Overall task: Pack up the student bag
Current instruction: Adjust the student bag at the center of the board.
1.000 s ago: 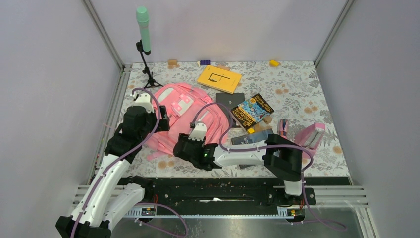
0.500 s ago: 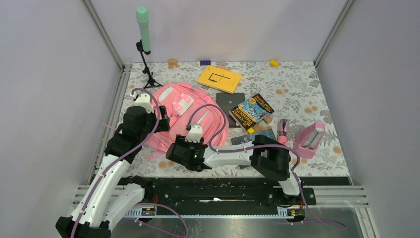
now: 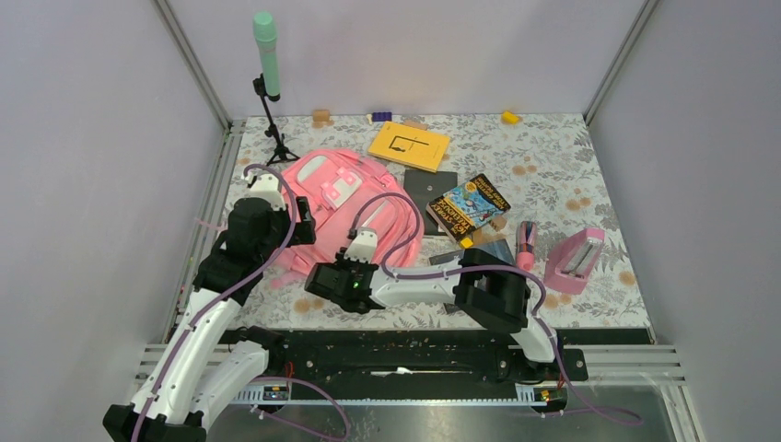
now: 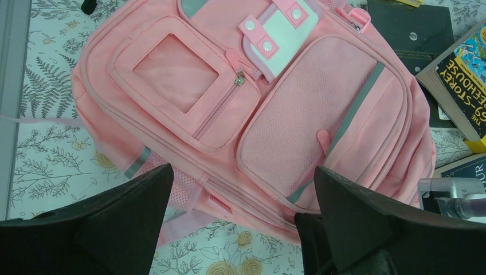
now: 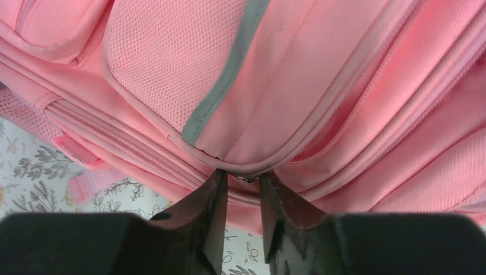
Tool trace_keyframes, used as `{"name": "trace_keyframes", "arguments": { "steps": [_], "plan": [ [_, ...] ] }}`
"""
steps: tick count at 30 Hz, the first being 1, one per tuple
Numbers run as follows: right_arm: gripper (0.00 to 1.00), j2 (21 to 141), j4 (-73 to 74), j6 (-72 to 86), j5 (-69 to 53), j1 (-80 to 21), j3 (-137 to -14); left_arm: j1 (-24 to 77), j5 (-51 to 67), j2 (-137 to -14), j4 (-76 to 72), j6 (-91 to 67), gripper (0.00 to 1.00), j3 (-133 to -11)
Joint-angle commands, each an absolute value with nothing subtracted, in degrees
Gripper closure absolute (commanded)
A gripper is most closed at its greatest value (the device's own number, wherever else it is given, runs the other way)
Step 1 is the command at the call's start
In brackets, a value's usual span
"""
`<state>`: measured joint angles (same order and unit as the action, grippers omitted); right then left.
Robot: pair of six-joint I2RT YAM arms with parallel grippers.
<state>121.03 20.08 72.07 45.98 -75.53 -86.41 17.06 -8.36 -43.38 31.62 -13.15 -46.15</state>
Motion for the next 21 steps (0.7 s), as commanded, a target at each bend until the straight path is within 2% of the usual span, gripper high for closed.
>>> {"name": "trace_keyframes", "arguments": {
  "steps": [1,7,13,21],
  "plan": [
    [0.75,120.5,24.8,74.9,50.9,-73.7,-83.3,16.9,-7.4,-42.7,30.0,-13.5,0.01,-47.0],
    [0.99,116.0,24.8,73.1,53.8,-73.6,-79.4,16.8,-4.6,-44.2,29.9,-14.8,0.01,-47.5],
    [1.0,111.2,14.5,58.3,52.7,-73.6,-74.2,16.8,1.6,-45.4,28.0,-25.1,0.01,-46.0],
    [1.0,100.1,14.0,50.8,46.2,-72.3,-66.1,16.9,10.2,-42.8,17.1,-33.7,0.01,-34.9]
  ]
}}
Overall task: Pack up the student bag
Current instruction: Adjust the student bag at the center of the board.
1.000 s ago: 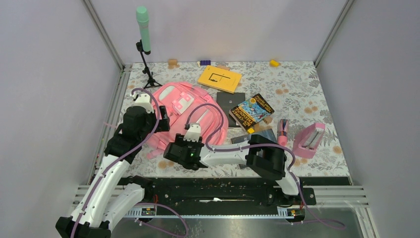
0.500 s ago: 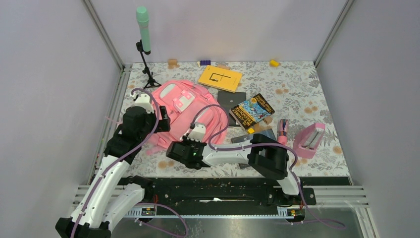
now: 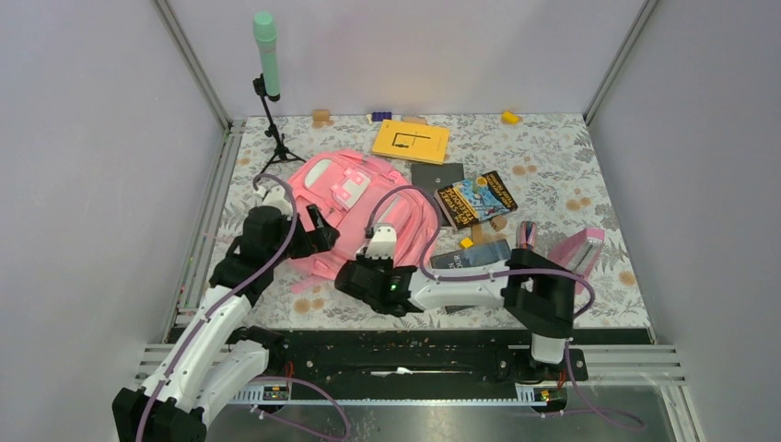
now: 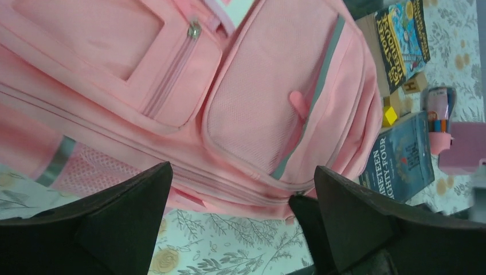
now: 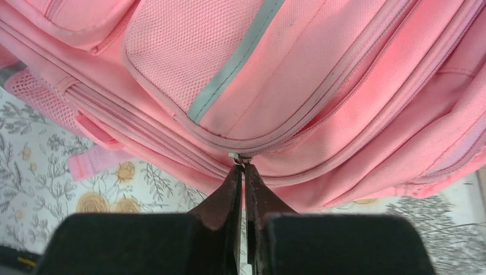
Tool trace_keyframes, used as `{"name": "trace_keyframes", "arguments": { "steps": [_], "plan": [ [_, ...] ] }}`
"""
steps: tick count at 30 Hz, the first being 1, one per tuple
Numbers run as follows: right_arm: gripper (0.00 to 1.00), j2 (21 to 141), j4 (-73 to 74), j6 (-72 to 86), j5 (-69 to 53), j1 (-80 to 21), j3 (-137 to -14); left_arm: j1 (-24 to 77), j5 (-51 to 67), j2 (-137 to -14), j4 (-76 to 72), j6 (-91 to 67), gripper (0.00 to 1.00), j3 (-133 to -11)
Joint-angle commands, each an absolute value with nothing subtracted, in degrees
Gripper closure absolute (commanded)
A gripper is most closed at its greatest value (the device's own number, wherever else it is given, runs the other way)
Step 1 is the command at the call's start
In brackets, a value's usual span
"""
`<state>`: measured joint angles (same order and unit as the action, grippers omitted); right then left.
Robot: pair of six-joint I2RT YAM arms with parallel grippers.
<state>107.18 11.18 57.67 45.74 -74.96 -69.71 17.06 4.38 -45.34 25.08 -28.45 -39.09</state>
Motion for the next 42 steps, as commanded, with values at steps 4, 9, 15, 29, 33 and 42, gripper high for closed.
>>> {"name": "trace_keyframes", "arguments": {
  "steps": [4,9,15,29,33,42],
  "plan": [
    [1.0,96.1,14.6,46.7,41.5,-70.3,-63.5,16.9,10.9,-41.6,14.1,-35.4,0.01,-30.8],
    [1.0,96.5,17.6,36.8,40.1,-69.4,-65.1,17.4,11.4,-42.3,11.4,-37.4,0.01,-27.5],
    [1.0,102.5,30.9,30.3,40.2,-69.3,-74.1,20.9,9.6,-42.4,8.8,-36.9,0.01,-26.1],
    [1.0,88.1,12.7,26.3,12.0,-58.3,-57.4,39.7,-4.6,-36.9,-15.0,-19.6,0.08,-13.1],
    [1.0,86.7,12.4,22.6,4.6,-56.1,-56.3,45.4,-6.3,-40.9,-19.2,-10.7,0.13,-13.3],
    [1.0,84.3,12.5,21.4,-2.1,-53.7,-53.8,51.7,-11.8,-55.7,-26.7,4.7,0.13,-17.7]
  ]
}}
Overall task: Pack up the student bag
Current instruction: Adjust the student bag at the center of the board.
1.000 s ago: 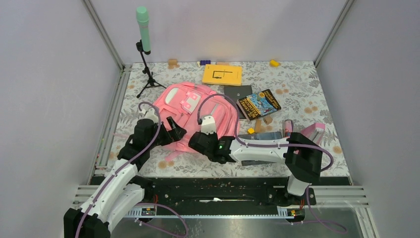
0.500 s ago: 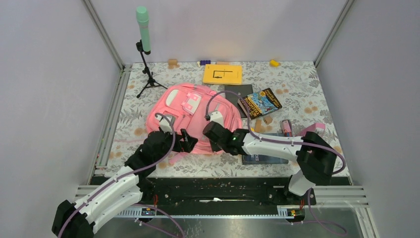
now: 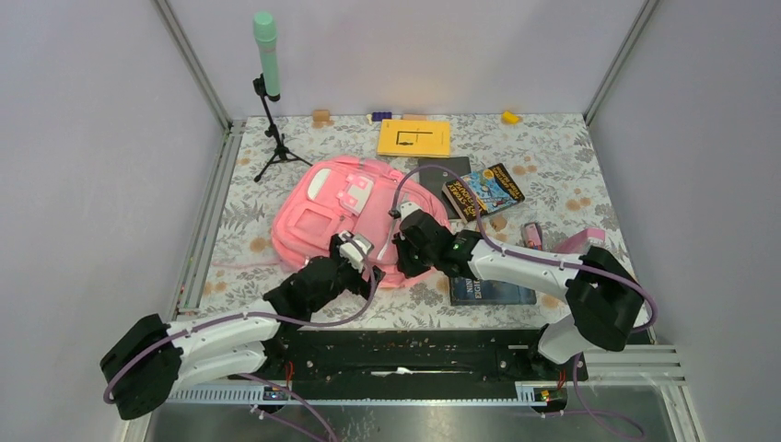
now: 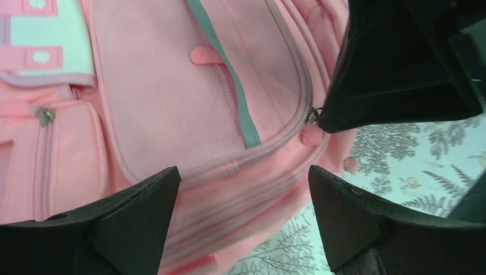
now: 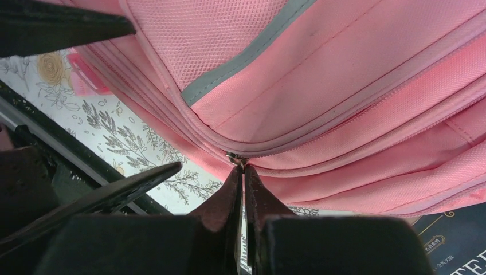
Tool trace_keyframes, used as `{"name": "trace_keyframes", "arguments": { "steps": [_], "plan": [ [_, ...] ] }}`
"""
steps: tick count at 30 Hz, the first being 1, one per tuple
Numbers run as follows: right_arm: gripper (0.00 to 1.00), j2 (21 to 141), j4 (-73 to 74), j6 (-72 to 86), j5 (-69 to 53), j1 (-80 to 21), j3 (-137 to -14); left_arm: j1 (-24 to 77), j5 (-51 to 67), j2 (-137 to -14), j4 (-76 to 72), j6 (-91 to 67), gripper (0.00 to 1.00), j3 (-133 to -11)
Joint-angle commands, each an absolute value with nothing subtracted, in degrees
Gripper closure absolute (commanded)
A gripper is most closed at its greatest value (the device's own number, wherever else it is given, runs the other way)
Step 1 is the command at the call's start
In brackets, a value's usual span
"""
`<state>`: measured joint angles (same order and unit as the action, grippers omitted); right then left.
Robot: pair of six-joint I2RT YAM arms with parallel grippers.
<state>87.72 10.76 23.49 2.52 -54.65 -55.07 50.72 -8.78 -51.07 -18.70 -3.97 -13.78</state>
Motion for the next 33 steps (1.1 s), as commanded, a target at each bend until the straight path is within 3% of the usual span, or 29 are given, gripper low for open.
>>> {"name": "trace_keyframes", "arguments": {
  "steps": [1,11,17,23,32,33],
  "plan": [
    [1.0,84.0,12.4,21.4,-2.6,-53.6,-53.6,52.1,-12.8,-56.9,-27.4,5.3,0.12,-18.0],
    [1.0,83.6,12.5,22.0,-5.2,-52.9,-53.1,55.7,-14.4,-65.0,-28.9,10.1,0.1,-21.9],
    [1.0,82.6,12.5,23.2,-1.4,-52.8,-53.0,56.0,-14.3,-67.5,-28.5,9.3,0.4,-22.1],
    [1.0,82.4,14.6,24.6,2.7,-52.8,-54.4,56.7,-14.7,-68.9,-28.2,7.5,0.55,-21.8],
    [1.0,82.9,15.2,24.6,6.5,-52.8,-54.8,57.4,-14.7,-69.9,-26.2,6.2,1.0,-23.0],
    [1.0,82.6,13.8,24.6,5.3,-52.8,-54.0,57.5,-14.6,-69.5,-26.1,5.8,1.0,-22.9]
  ]
}}
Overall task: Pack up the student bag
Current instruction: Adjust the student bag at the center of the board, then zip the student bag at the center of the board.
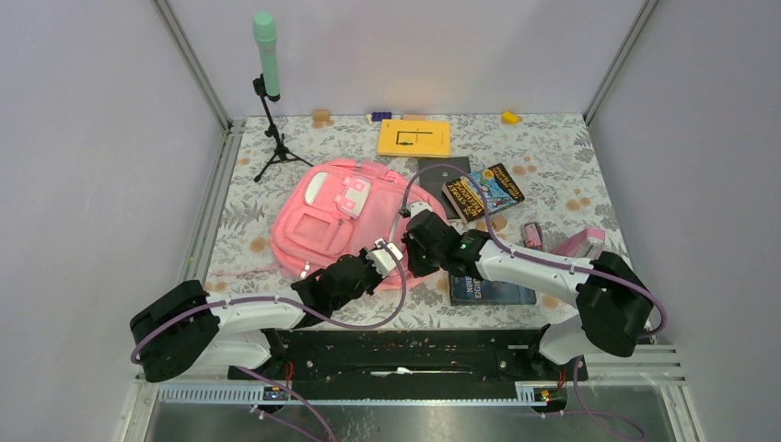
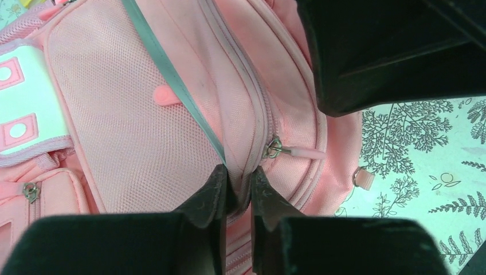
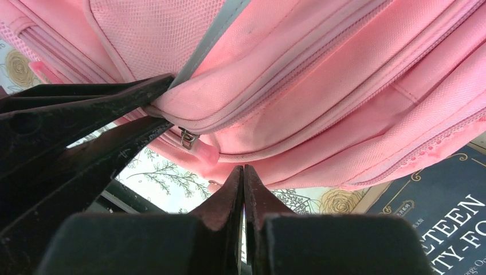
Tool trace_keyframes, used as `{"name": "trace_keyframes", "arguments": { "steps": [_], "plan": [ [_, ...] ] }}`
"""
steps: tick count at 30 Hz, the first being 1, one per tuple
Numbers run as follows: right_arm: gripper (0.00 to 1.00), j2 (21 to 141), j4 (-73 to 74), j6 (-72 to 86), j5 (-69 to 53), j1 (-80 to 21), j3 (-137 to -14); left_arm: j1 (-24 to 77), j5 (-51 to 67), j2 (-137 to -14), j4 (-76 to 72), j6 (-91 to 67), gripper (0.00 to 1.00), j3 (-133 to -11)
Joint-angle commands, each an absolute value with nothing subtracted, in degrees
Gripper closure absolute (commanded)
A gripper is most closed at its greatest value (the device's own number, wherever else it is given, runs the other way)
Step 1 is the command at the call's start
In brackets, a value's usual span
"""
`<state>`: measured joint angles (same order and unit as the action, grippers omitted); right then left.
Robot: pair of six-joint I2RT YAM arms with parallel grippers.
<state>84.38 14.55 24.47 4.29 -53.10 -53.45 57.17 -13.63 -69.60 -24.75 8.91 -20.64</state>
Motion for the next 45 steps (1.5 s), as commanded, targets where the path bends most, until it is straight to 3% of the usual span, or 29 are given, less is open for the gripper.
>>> {"name": "trace_keyframes", "arguments": {
  "steps": [1,7,11,13,19,24,32,45],
  "plan": [
    [0.99,82.1,12.0,24.4,4.2,-52.8,-52.4,57.4,-14.7,-69.3,-25.9,5.3,1.0,-22.9],
    [0.62,75.4,-1.5,23.8,1.9,-52.8,-39.8,57.4,-12.5,-66.6,-23.5,2.0,1.0,-22.9],
    [0.44,71.0,-15.5,21.8,0.2,-53.0,-30.8,57.4,-10.6,-65.7,-22.3,0.3,1.0,-23.1],
    [0.4,70.7,-20.9,20.3,1.1,-53.9,-28.1,57.4,-10.1,-65.5,-22.2,0.2,1.0,-22.9],
    [0.35,71.5,-24.1,12.6,13.3,-61.0,-29.1,57.4,-9.7,-64.7,-20.6,0.2,1.0,-23.1],
    [0.32,70.5,-21.7,9.8,16.7,-61.5,-31.8,57.4,-9.7,-63.7,-18.6,0.2,1.0,-23.3],
    [0.33,72.5,-19.4,6.9,14.3,-61.5,-34.9,57.4,-9.5,-62.0,-17.9,-1.9,1.0,-22.8],
    [0.32,64.5,-14.4,9.8,11.2,-61.5,-33.7,57.4,-11.1,-62.1,-17.9,-2.3,1.0,-22.6]
  ]
}}
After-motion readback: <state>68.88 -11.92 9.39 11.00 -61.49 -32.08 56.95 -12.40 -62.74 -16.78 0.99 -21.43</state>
